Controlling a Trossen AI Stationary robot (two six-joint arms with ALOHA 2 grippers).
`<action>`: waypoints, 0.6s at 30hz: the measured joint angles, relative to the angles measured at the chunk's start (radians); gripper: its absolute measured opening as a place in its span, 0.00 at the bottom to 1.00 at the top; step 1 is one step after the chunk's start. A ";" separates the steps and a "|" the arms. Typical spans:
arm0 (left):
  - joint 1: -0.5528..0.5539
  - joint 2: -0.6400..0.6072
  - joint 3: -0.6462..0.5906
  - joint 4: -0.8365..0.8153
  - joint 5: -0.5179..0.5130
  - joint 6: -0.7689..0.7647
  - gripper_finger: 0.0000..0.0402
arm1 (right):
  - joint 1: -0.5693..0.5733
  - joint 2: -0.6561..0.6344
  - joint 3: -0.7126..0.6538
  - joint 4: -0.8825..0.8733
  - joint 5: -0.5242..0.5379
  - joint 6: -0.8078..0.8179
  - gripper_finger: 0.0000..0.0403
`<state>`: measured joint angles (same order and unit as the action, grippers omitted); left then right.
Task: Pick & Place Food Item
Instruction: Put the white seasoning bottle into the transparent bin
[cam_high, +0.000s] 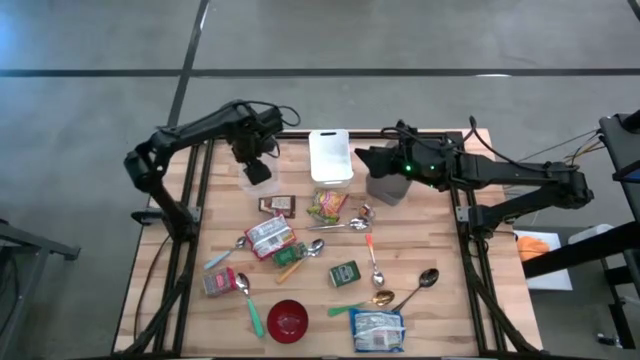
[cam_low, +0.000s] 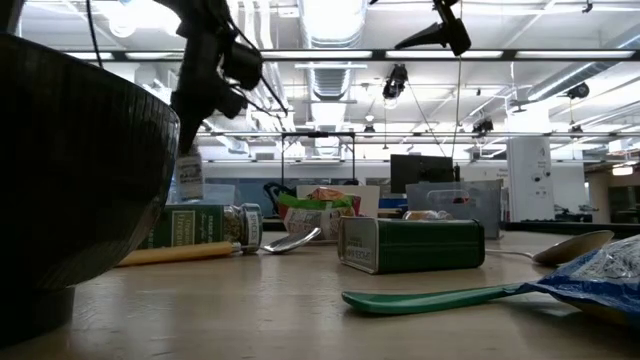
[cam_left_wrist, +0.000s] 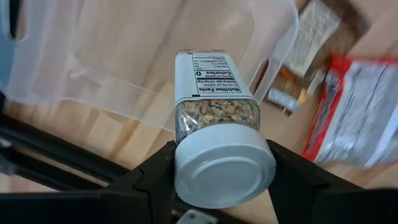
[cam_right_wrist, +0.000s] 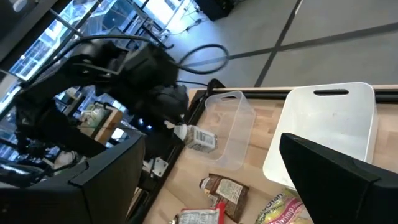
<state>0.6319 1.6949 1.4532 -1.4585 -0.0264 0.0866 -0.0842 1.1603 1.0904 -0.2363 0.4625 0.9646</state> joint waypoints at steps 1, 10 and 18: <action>0.000 0.010 0.000 -0.008 -0.004 0.032 0.48 | 0.001 0.000 0.000 0.000 0.000 0.000 0.91; 0.010 0.066 0.000 -0.040 -0.081 0.226 0.48 | 0.016 0.000 0.000 0.001 -0.003 -0.030 0.91; 0.010 0.083 -0.002 -0.005 -0.079 0.312 0.48 | 0.017 0.000 0.000 0.001 -0.030 -0.034 0.91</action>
<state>0.6415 1.7775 1.4516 -1.4631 -0.1051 0.3986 -0.0673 1.1606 1.0901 -0.2356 0.4328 0.9306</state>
